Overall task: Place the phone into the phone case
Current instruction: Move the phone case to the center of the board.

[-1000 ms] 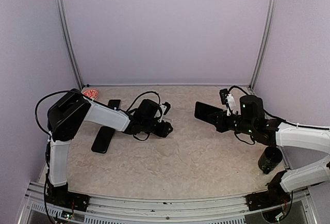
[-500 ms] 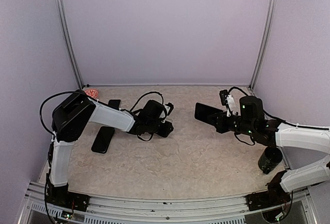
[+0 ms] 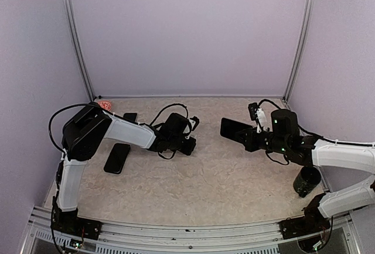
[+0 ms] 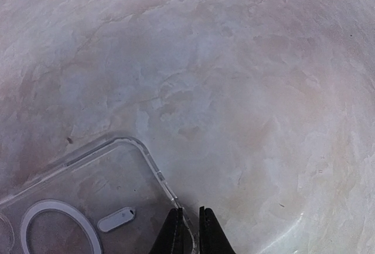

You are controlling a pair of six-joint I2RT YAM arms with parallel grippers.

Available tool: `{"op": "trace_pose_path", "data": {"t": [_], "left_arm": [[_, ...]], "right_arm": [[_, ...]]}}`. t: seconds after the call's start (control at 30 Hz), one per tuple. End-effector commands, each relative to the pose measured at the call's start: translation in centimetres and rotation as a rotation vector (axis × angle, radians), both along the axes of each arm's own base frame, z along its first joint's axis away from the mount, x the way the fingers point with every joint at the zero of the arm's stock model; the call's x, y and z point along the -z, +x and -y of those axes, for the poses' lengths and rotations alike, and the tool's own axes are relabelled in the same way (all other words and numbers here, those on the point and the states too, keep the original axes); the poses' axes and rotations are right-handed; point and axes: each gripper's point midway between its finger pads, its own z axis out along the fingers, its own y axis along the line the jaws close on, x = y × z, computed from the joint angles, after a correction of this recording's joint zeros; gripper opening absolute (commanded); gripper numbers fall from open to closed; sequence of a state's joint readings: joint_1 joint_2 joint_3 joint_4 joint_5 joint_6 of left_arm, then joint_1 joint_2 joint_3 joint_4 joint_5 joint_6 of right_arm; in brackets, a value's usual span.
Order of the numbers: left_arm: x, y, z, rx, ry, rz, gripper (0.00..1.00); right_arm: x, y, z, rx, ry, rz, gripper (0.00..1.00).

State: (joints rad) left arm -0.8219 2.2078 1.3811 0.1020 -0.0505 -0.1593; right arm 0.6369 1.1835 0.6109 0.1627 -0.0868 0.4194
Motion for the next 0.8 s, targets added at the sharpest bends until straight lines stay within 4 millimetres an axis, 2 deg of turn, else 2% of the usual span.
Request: {"op": "trace_pose_path", "data": {"t": [0.0,0.17,0.33,0.43,0.6,0.77], "left_arm": [[2.4,-1.3,-0.2,0.043,0.059,-0.062,0.10],[2.8,-1.5,-0.5,0.032,0.068,-0.090,0.05],[2.5,-1.9,-0.5,0.008,0.038,-0.120,0.04],[2.4,-3.1,-0.6,-0.001,0.020,-0.173,0.04],[0.4,-4.3,-0.2,-0.027,-0.039,-0.216,0.04],[-1.4,-6.3,0.5,-0.046,-0.111,-0.263,0.02]], "right_arm": [[-2.2,0.9,-0.1,0.010,0.051,0.064,0.00],[-2.0,0.9,-0.1,0.009,0.050,0.061,0.00],[-1.6,0.8,0.0,0.011,0.053,0.053,0.00],[-1.3,0.7,0.1,0.010,0.056,0.048,0.00],[-1.2,0.7,0.2,0.012,0.056,0.049,0.00],[-1.1,0.6,0.3,0.014,0.057,0.048,0.00]]}}
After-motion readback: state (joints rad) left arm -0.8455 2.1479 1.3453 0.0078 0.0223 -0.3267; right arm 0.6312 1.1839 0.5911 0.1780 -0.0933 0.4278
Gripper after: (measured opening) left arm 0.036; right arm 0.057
